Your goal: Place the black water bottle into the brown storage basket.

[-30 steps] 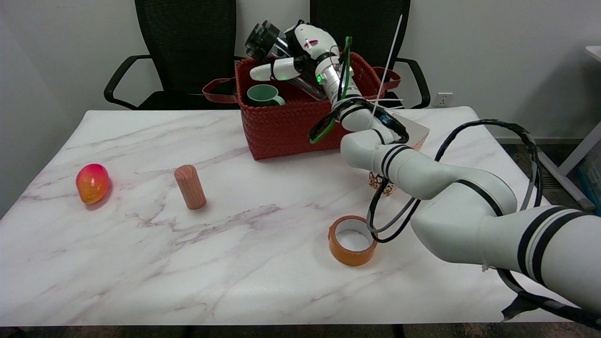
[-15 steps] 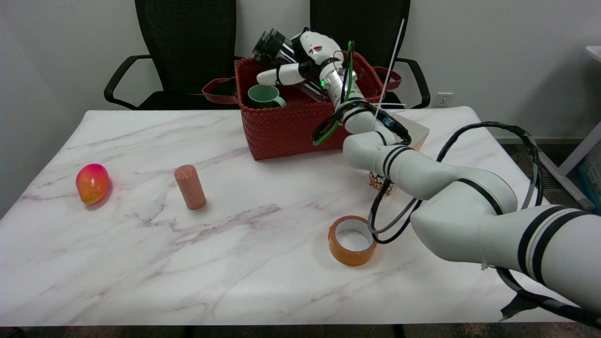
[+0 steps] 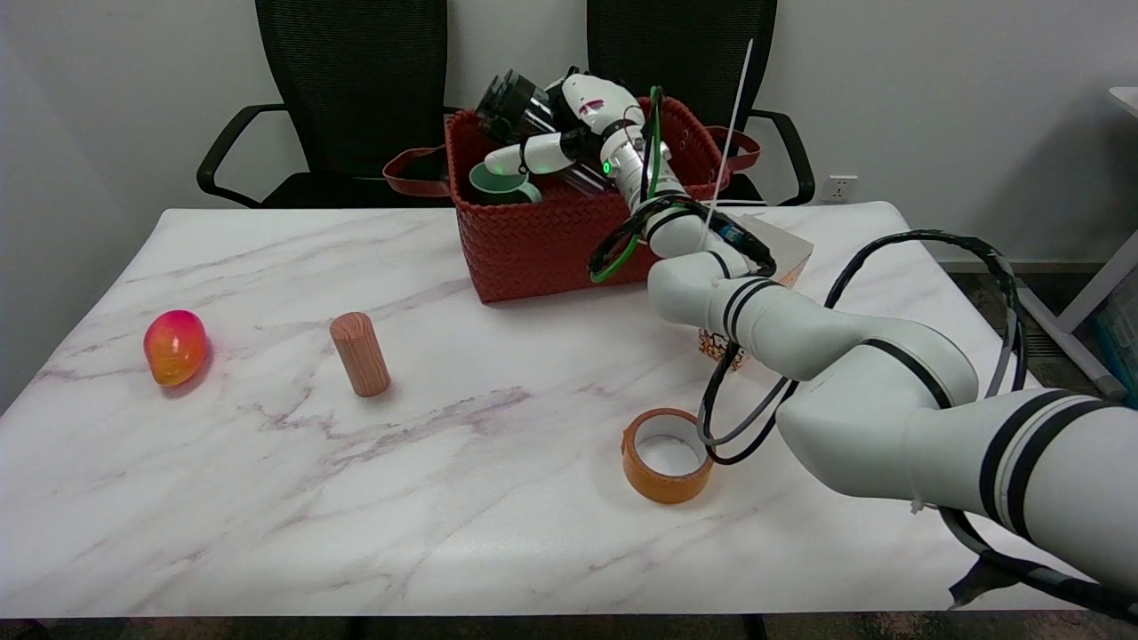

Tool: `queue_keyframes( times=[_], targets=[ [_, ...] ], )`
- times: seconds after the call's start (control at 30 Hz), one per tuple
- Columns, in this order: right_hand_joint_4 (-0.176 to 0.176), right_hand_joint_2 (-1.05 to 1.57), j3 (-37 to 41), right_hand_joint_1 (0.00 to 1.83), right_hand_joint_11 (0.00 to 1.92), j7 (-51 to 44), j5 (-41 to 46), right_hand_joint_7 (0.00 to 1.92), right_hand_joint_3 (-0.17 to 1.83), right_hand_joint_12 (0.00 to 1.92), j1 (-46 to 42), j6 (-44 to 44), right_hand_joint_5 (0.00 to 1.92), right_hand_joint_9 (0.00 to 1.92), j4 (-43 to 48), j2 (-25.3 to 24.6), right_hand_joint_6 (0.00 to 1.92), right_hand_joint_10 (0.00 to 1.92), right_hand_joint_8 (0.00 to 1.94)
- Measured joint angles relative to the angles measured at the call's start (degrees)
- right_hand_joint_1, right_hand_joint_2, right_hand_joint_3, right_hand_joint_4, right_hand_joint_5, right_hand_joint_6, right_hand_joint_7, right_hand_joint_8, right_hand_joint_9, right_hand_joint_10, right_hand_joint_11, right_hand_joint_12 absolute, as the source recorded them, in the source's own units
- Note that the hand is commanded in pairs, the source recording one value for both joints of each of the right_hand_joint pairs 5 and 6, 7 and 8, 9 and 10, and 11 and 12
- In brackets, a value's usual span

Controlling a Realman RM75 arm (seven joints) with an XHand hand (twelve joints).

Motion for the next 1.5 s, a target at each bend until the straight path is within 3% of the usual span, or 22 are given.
queue_keyframes(
  times=[0.17,0.3,0.57,0.77,0.87,1.0,1.07,1.5],
  targets=[
    [0.000,0.98,-0.10,0.67,0.52,-0.11,-0.01,0.93,-0.17,0.52,0.00,-0.46,0.77,0.70,-0.09,-0.05,0.77,0.70,0.93],
    [0.000,0.99,-0.19,0.64,0.47,-0.18,-0.01,0.72,-0.17,0.47,0.00,-0.73,0.49,0.59,-0.19,-0.13,0.49,0.59,0.72],
    [0.000,0.92,-0.26,0.63,0.34,-0.24,-0.01,0.49,-0.17,0.34,0.01,-1.16,0.32,0.40,-0.37,-0.25,0.32,0.40,0.49],
    [0.000,0.81,-0.28,0.54,0.28,-0.26,-0.01,0.27,-0.15,0.28,0.01,-1.50,0.08,0.18,-0.43,-0.28,0.08,0.18,0.27],
    [0.000,0.78,-0.31,0.45,0.17,-0.25,0.00,0.07,0.23,0.17,0.01,-1.66,0.00,0.01,-0.43,-0.28,0.00,0.01,0.07],
    [0.000,0.75,-0.38,0.39,0.00,-0.27,0.00,0.00,0.63,0.00,-0.12,-2.72,0.00,0.00,-0.37,-0.25,0.00,0.00,0.00],
    [0.000,0.76,-0.40,0.37,0.00,-0.27,0.01,0.00,0.72,0.00,-0.16,-3.41,0.00,0.00,-0.17,-0.18,0.00,0.00,0.00],
    [0.000,0.80,-0.59,0.32,0.00,0.15,-0.10,0.00,0.87,0.00,-0.63,-5.86,0.00,0.00,1.20,0.16,0.00,0.00,0.00]
  ],
)
